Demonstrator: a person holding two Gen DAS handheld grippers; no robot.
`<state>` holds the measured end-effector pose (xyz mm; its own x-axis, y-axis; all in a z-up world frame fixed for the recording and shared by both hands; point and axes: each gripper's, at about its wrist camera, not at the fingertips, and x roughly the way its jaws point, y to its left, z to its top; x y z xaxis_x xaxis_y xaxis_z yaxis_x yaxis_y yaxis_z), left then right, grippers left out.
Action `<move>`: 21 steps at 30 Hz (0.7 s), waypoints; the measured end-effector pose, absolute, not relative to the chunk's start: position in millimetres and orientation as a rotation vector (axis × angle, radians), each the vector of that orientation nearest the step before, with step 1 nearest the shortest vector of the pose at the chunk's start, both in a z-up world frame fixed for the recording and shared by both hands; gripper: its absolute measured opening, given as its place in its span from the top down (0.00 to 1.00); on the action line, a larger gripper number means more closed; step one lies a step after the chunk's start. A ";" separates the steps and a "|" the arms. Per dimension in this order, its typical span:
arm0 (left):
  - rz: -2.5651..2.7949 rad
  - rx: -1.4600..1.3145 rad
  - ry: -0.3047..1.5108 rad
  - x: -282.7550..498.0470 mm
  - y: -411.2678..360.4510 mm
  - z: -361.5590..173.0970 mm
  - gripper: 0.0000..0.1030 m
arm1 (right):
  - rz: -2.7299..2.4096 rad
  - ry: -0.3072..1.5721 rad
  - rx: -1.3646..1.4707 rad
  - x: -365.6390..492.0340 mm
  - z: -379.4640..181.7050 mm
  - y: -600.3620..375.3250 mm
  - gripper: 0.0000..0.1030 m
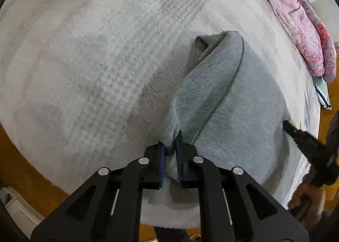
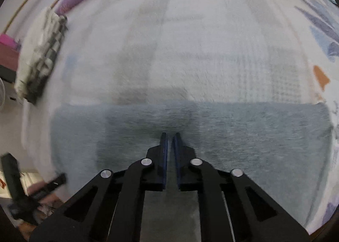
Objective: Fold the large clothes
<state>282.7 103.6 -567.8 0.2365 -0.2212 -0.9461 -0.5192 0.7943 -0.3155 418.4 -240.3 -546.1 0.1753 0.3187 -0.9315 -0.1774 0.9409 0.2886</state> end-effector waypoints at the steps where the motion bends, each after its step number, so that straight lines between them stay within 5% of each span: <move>1: 0.217 -0.687 1.339 281.2 105.0 -566.5 0.78 | 0.355 1.356 0.127 419.5 -545.3 -241.8 0.98; 2: 0.206 -0.712 1.337 279.4 106.5 -565.3 0.58 | 0.350 1.363 0.127 418.1 -539.4 -241.7 0.98; 4: 0.197 -0.754 1.318 270.8 110.9 -560.9 0.43 | 0.357 1.379 0.113 407.8 -531.4 -240.7 0.96; 21: 0.126 -0.907 1.364 237.3 108.4 -588.4 0.43 | 0.293 1.479 0.238 313.4 -558.8 -268.0 1.00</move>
